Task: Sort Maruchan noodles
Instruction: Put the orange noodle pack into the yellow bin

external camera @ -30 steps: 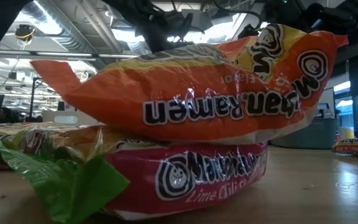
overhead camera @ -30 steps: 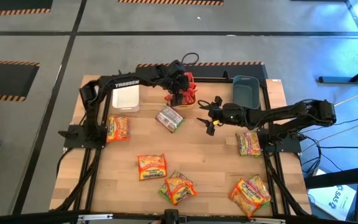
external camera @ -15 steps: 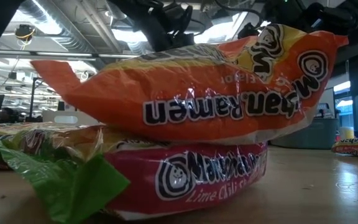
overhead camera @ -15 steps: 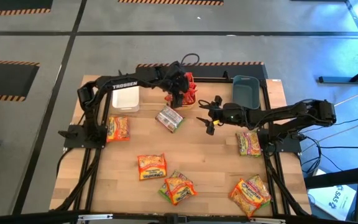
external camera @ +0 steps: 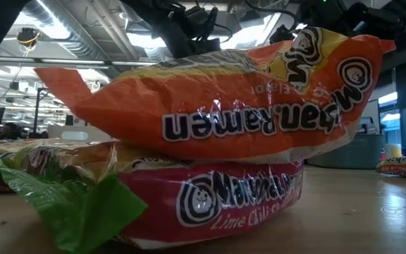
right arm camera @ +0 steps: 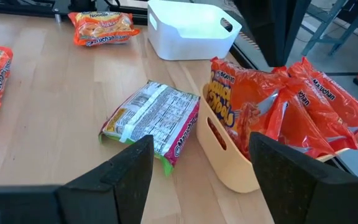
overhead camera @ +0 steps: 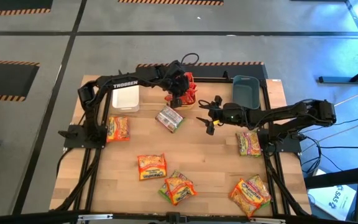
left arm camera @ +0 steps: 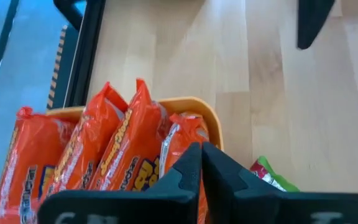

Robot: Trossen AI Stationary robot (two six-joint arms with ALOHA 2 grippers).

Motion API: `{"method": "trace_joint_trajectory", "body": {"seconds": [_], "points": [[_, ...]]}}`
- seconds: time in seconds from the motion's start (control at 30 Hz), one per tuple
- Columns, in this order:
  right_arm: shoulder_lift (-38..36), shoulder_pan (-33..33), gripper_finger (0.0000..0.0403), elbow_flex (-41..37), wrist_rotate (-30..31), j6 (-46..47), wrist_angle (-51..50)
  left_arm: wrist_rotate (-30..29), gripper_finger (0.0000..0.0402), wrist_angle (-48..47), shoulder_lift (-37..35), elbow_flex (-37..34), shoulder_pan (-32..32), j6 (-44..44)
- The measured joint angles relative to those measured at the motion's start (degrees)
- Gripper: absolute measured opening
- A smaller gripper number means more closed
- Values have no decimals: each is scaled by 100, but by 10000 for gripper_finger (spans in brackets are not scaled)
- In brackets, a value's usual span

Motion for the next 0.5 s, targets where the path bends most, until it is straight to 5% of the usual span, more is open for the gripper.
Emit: {"method": "trace_joint_trajectory", "body": {"seconds": [0.5], "points": [[0,0,248,0,-4,3,-39,296,5,1257,116,-811,153,8]]}}
